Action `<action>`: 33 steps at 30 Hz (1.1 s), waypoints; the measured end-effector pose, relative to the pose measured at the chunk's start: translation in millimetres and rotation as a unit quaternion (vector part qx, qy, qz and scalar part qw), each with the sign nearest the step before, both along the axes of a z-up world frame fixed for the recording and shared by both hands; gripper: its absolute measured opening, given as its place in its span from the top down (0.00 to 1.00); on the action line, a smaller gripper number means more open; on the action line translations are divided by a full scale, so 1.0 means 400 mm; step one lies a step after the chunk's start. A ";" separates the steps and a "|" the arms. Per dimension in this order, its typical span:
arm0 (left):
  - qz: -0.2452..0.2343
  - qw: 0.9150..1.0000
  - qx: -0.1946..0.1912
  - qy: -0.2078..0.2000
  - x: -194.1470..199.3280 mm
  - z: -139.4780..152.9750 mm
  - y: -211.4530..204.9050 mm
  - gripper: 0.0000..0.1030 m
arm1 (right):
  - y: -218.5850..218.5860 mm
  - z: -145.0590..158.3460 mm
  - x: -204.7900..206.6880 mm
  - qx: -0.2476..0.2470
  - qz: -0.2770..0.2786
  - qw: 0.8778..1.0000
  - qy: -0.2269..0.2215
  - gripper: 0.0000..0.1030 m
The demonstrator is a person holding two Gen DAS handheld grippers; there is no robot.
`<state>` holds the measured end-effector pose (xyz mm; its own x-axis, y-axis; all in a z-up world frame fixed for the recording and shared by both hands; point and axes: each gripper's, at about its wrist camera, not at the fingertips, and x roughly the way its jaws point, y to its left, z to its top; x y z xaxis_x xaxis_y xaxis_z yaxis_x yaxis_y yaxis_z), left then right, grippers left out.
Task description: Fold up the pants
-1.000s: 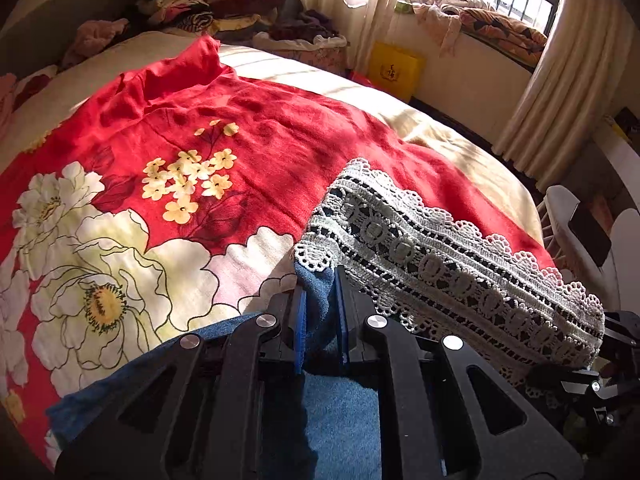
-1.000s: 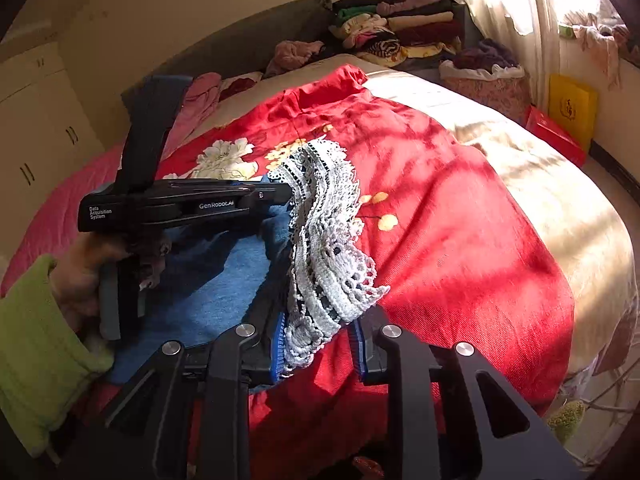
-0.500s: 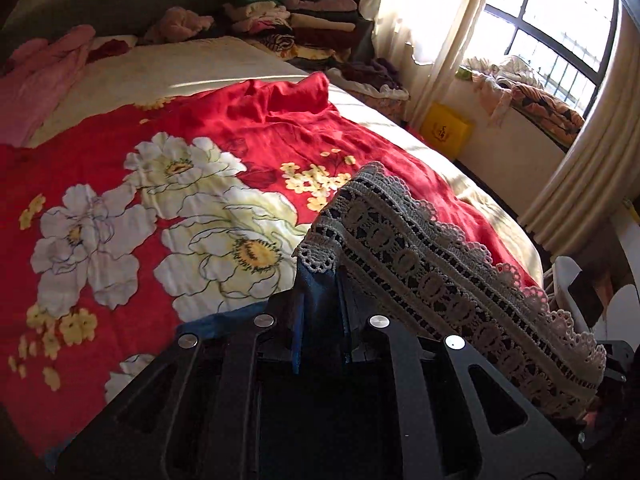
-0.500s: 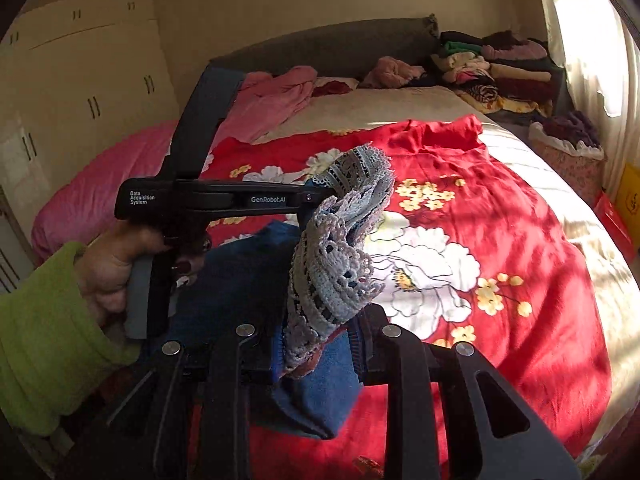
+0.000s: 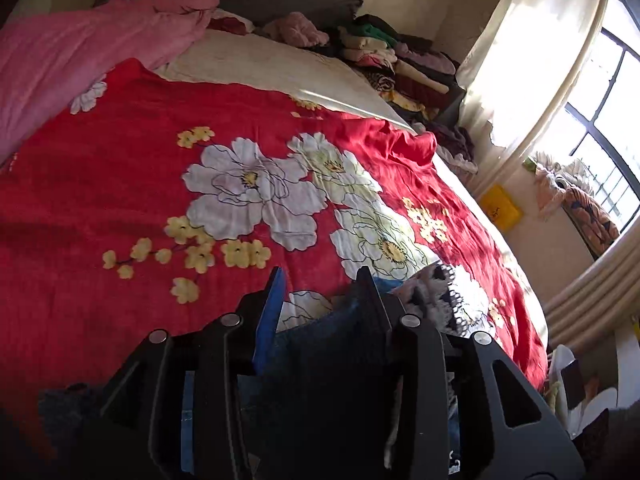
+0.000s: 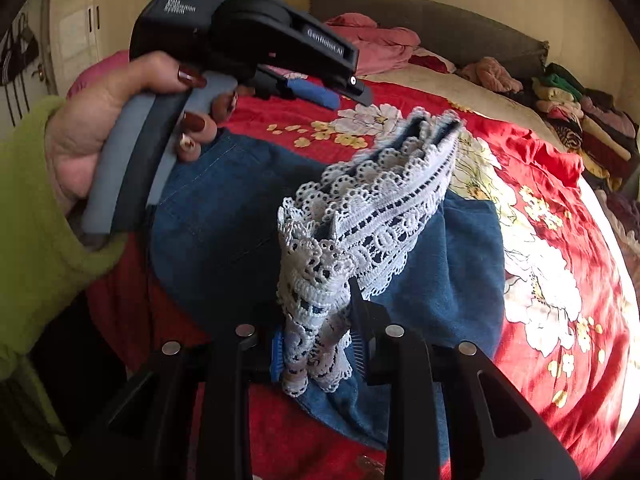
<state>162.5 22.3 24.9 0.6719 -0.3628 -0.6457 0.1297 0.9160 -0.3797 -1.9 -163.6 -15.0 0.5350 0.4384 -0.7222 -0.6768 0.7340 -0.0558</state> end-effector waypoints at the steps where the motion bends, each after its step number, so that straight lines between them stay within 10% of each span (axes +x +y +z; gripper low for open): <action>1: 0.002 1.000 -0.001 0.002 -0.008 0.003 0.008 0.66 | 0.006 -0.006 -0.005 -0.004 0.006 1.000 0.001 0.73; 10: -0.028 0.997 -0.036 0.061 -0.018 -0.069 -0.001 0.49 | -0.066 0.046 -0.045 0.093 0.035 0.994 0.036 0.47; 20: -0.022 0.994 0.022 0.105 0.018 -0.160 -0.074 0.33 | -0.220 0.023 0.035 0.104 -0.117 0.986 0.063 0.47; 21: -0.018 0.994 0.031 0.102 0.023 -0.167 -0.084 0.35 | -0.226 0.015 0.039 0.104 -0.122 0.985 0.069 0.47; 23: -0.019 0.995 0.027 0.098 0.031 -0.167 -0.095 0.74 | -0.223 -0.003 0.040 0.095 -0.124 0.985 0.074 0.47; 25: -0.011 0.996 0.042 0.079 0.030 -0.145 -0.108 0.85 | -0.216 -0.011 0.040 0.090 -0.122 0.986 0.076 0.47; 29: -0.031 0.997 0.063 0.023 0.032 -0.091 -0.129 0.87 | -0.215 -0.010 0.043 0.093 -0.112 0.987 0.073 0.47; 33: -0.012 0.994 0.086 0.065 0.069 -0.153 -0.114 0.72 | -0.194 -0.046 0.056 0.063 -0.114 0.987 0.089 0.47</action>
